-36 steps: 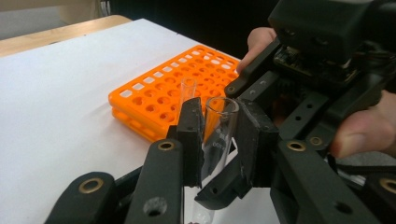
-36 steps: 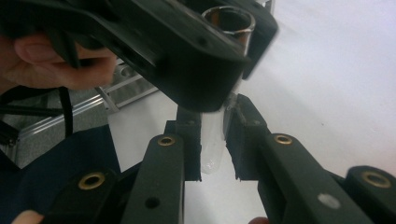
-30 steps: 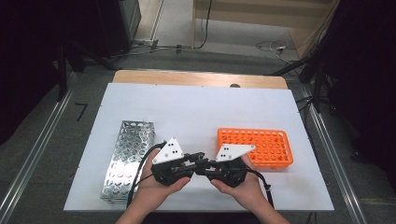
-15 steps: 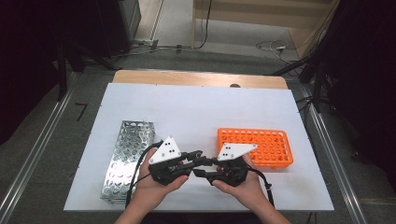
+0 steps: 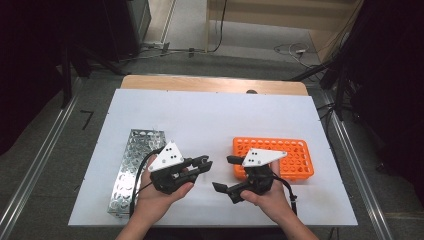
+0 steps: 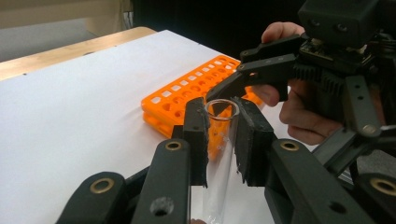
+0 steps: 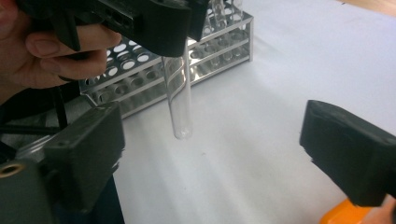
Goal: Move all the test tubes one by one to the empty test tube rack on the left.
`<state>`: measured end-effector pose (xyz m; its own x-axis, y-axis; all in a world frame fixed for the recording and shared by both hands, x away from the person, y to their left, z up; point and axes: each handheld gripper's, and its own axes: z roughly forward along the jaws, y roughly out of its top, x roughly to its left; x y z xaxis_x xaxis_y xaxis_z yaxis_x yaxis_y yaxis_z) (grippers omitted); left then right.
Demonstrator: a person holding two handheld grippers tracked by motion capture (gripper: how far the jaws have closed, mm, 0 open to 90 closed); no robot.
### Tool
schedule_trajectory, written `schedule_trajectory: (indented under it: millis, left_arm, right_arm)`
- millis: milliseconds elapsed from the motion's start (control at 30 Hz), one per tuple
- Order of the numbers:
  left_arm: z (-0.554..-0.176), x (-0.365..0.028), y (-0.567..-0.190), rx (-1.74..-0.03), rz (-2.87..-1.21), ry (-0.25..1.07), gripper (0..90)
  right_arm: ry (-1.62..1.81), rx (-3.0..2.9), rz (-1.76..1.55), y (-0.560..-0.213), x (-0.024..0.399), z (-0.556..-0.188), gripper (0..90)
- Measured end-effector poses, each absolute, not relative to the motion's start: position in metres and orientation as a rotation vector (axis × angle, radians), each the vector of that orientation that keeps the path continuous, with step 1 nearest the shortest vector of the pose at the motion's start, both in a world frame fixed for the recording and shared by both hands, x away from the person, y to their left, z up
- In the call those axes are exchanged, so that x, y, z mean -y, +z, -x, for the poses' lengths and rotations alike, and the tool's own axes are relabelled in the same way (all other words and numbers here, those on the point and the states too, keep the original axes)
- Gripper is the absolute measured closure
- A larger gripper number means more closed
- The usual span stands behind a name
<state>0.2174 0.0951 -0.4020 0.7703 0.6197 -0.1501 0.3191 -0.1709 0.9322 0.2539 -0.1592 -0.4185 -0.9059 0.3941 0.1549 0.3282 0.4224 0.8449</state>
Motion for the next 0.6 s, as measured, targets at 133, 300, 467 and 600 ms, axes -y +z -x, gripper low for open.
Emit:
schedule_trajectory:
  millis: [133, 300, 467, 600]
  left_arm:
    - [-0.218, -0.104, -0.398, -0.743, -1.761, 0.333, 75.8]
    - [-0.219, -0.117, -0.394, -0.768, -1.737, 0.359, 75.8]
    - [-0.220, -0.131, -0.389, -0.795, -1.716, 0.396, 75.8]
    - [-0.221, -0.143, -0.388, -0.821, -1.697, 0.419, 75.8]
  right_arm:
    - [1.538, -2.580, -0.682, -0.416, 0.166, -0.257, 0.0]
    - [1.538, -2.553, -0.696, -0.413, 0.174, -0.261, 0.0]
    - [1.535, -2.524, -0.717, -0.411, 0.182, -0.264, 0.0]
    - [1.525, -2.510, -0.726, -0.410, 0.189, -0.267, 0.0]
